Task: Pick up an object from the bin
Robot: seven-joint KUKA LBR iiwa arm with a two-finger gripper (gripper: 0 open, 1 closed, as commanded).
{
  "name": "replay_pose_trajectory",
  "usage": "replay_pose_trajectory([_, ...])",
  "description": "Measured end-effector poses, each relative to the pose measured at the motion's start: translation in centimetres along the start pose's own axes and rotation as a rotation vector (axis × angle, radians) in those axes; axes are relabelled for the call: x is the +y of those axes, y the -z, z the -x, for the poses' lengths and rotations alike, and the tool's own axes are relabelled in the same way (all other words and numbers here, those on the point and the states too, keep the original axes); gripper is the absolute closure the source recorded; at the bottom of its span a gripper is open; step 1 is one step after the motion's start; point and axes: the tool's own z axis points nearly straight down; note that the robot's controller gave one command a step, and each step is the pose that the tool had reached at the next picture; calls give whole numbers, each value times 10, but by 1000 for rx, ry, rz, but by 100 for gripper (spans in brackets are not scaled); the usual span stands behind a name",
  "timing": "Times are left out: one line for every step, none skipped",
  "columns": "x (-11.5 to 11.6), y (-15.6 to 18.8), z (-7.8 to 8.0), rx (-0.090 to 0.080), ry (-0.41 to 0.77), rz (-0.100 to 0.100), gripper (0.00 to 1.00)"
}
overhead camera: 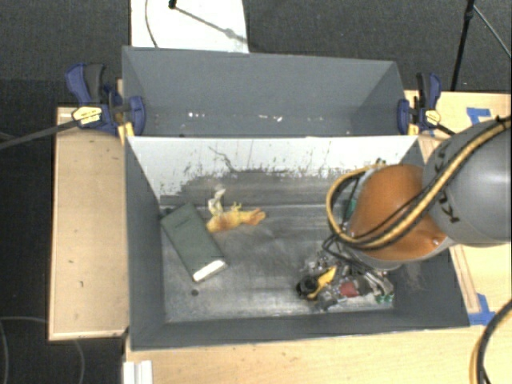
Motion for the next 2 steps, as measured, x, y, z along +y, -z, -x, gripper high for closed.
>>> replay_pose_trajectory([0, 0, 0, 0, 0, 0, 100])
replay_pose_trajectory([-4, 140, 27, -2, 1, -1, 100])
